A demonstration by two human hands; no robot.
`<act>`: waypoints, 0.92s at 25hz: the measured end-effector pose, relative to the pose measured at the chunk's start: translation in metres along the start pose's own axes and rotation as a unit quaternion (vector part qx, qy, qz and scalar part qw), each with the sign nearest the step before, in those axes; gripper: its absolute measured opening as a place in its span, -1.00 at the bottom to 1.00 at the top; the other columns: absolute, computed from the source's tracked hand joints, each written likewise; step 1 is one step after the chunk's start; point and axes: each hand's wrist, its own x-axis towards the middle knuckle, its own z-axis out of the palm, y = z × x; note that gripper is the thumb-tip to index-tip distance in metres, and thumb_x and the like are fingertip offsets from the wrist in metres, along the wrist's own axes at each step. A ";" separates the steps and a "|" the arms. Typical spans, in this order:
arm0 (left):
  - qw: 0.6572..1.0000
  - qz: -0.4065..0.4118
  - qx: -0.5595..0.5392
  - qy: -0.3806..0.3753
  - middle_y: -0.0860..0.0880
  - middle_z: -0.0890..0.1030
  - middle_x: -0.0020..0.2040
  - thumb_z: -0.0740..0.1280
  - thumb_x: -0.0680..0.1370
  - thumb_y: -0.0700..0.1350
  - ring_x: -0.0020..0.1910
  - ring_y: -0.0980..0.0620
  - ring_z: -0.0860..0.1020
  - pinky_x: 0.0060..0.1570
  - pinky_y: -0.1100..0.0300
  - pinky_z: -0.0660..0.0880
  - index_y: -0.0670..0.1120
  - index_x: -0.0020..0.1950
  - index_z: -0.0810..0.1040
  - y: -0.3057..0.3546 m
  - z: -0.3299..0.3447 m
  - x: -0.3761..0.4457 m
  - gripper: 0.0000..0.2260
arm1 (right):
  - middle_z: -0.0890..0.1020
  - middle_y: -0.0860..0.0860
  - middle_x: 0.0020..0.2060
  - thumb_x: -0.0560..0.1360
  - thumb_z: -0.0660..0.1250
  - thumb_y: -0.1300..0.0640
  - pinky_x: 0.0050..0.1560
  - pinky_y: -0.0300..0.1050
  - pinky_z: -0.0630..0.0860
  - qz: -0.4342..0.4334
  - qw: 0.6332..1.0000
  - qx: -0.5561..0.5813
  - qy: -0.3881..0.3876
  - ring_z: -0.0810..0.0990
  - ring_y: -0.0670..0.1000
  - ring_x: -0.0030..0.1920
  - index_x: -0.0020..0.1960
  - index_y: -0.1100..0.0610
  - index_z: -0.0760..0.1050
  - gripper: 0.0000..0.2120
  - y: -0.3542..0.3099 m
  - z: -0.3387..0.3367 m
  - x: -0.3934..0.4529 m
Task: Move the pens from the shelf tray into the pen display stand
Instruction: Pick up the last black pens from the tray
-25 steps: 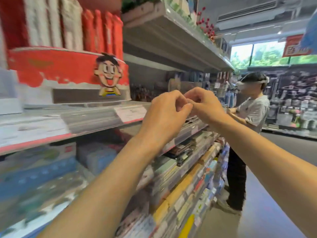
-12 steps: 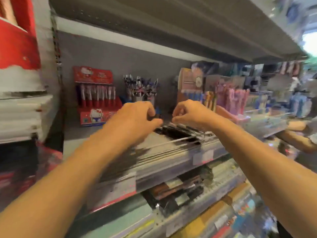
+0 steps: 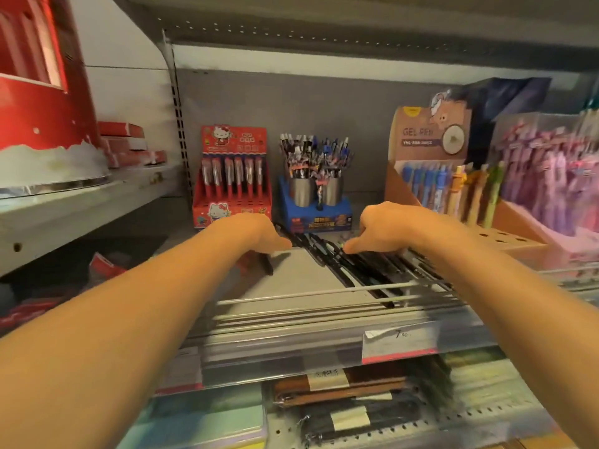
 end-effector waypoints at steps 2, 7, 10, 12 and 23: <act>0.998 -0.043 -0.021 -0.029 -0.15 0.61 -0.20 0.32 0.58 0.20 -0.30 -0.11 0.64 -0.28 0.09 0.65 -0.19 -0.10 0.53 0.003 -0.001 0.010 -0.57 | 0.58 0.02 -0.43 0.54 0.33 -0.23 -0.37 -0.16 0.49 -0.019 1.000 0.024 -0.005 0.56 0.02 -0.43 -0.27 0.15 0.50 -0.54 0.000 -0.004 0.006; 0.998 -0.054 -0.032 -0.031 -0.12 0.56 -0.47 0.33 0.62 -0.07 -0.51 -0.04 0.54 -0.40 0.14 0.61 -0.21 -0.14 0.52 -0.003 0.003 0.028 -0.76 | 0.67 0.04 -0.39 0.53 0.38 -0.16 -0.44 -0.22 0.53 -0.026 0.994 0.092 -0.059 0.62 0.00 -0.44 -0.16 0.21 0.57 -0.59 -0.012 -0.006 0.024; 0.996 -0.046 -0.075 -0.030 -0.09 0.52 -0.60 0.30 0.61 -0.18 -0.64 -0.01 0.50 -0.57 0.24 0.51 -0.20 -0.20 0.49 -0.012 0.006 0.034 -0.81 | 0.70 0.10 -0.28 0.47 0.43 -0.23 -0.38 -0.14 0.61 -0.001 0.990 0.090 -0.105 0.68 0.04 -0.39 -0.14 0.22 0.54 -0.53 -0.024 -0.007 0.032; 0.993 -0.032 -0.113 -0.011 -0.14 0.58 -0.42 0.27 0.63 -0.13 -0.51 -0.07 0.56 -0.46 0.16 0.57 -0.19 -0.17 0.46 -0.013 0.007 0.038 -0.79 | 0.67 0.15 -0.18 0.42 0.49 -0.24 -0.31 -0.03 0.66 0.024 0.987 0.073 -0.141 0.71 0.10 -0.27 -0.13 0.22 0.47 -0.49 -0.036 -0.011 0.035; 0.971 -0.016 -0.236 -0.021 -0.13 0.42 -0.36 0.06 0.69 -0.11 -0.43 -0.04 0.39 -0.38 0.10 0.51 -0.14 -0.12 0.38 -0.005 0.016 0.051 -0.76 | 0.54 0.12 0.16 0.60 0.24 -0.02 -0.16 -0.16 0.60 0.015 0.980 -0.118 -0.159 0.64 0.10 -0.15 0.27 0.05 0.35 -0.72 -0.087 -0.004 0.046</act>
